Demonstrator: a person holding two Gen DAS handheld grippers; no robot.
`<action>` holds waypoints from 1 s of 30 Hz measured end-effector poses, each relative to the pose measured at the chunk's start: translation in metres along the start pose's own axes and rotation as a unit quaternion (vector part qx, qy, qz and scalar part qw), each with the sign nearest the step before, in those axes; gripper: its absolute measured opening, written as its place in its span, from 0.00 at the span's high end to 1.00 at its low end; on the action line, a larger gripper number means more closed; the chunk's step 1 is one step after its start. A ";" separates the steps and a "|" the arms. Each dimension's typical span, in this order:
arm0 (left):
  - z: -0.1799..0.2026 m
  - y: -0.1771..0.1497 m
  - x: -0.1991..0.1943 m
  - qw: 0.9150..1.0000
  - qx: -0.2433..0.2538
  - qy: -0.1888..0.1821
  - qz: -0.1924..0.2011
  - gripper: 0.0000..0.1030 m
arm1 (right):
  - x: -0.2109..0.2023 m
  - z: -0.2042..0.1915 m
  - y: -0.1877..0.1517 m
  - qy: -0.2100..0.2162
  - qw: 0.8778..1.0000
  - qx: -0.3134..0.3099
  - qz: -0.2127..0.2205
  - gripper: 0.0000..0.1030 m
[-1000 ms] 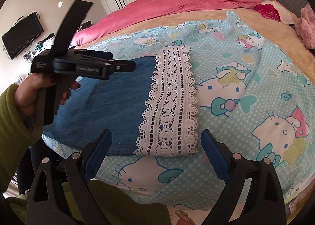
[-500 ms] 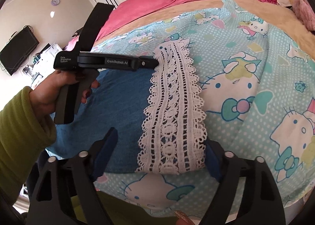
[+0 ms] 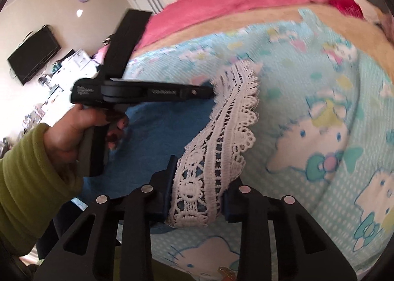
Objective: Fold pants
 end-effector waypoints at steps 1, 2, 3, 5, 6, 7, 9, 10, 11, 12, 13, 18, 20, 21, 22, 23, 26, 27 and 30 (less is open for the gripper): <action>-0.003 0.000 -0.004 1.000 -0.004 -0.007 0.006 0.96 | -0.002 -0.005 0.003 0.003 1.000 -0.007 0.004 0.72; -0.006 -0.001 -0.011 1.000 -0.007 -0.013 0.015 0.96 | -0.004 -0.014 0.006 0.007 1.000 -0.019 0.008 0.72; -0.008 0.001 -0.015 1.000 -0.010 -0.017 0.021 0.96 | -0.006 -0.022 0.010 0.012 0.999 -0.031 0.012 0.72; -0.018 0.001 -0.033 0.998 -0.034 -0.034 0.044 0.97 | -0.007 -0.040 0.016 0.023 0.998 -0.055 0.019 0.72; -0.022 0.001 -0.041 0.997 -0.042 -0.038 0.054 0.97 | -0.007 -0.050 0.018 0.029 0.997 -0.066 0.021 0.72; -0.026 0.000 -0.049 0.996 -0.047 -0.040 0.063 0.97 | -0.006 -0.057 0.021 0.034 0.996 -0.073 0.023 0.72; -0.035 -0.003 -0.070 0.994 -0.055 -0.043 0.085 0.97 | -0.003 -0.076 0.025 0.051 0.994 -0.094 0.025 0.72; -0.039 -0.005 -0.078 0.993 -0.058 -0.045 0.093 0.97 | -0.001 -0.085 0.026 0.058 0.993 -0.103 0.024 0.72; -0.044 -0.009 -0.086 0.992 -0.062 -0.045 0.100 0.97 | 0.004 -0.097 0.027 0.067 0.991 -0.117 0.020 0.72; -0.049 -0.013 -0.093 0.992 -0.065 -0.037 0.104 0.97 | 0.006 -0.106 0.026 0.071 0.989 -0.129 0.017 0.72; -0.054 -0.018 -0.099 0.991 -0.070 -0.030 0.107 0.97 | 0.011 -0.114 0.024 0.072 0.987 -0.141 0.013 0.72; -0.093 -0.047 -0.128 0.983 -0.126 0.007 0.135 0.68 | 0.050 -0.156 0.004 0.078 0.976 -0.204 -0.030 0.73; -0.117 -0.066 -0.149 0.974 -0.169 0.029 0.149 0.68 | 0.064 -0.170 -0.010 0.064 0.968 -0.237 -0.043 0.73; -0.124 -0.071 -0.156 0.970 -0.182 0.036 0.157 0.68 | 0.068 -0.176 -0.016 0.059 0.965 -0.253 -0.046 0.73; -0.134 -0.081 -0.167 0.965 -0.199 0.053 0.164 0.68 | 0.073 -0.182 -0.022 0.055 0.961 -0.265 -0.050 0.73; -0.141 -0.089 -0.177 0.960 -0.211 0.062 0.173 0.67 | 0.078 -0.190 -0.027 0.053 0.958 -0.276 -0.057 0.73; -0.156 -0.113 -0.208 0.945 -0.248 0.067 0.203 0.56 | 0.086 -0.205 -0.038 0.063 0.952 -0.290 -0.072 0.70; -0.158 -0.120 -0.215 0.942 -0.252 0.074 0.209 0.55 | 0.089 -0.209 -0.041 0.065 0.951 -0.292 -0.075 0.69; -0.159 -0.134 -0.227 0.940 -0.255 0.079 0.212 0.53 | 0.094 -0.219 -0.045 0.080 0.948 -0.295 -0.083 0.63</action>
Point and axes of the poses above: each gripper's, at about its wrist camera, not at the fingertips, and x roughly the way its jaws point, z to its right, y to its top, the point moved 1 cm from there along x, roughly the way its jaws point, and after that the axes turned 7 degrees about z, right-handed, at the moved point
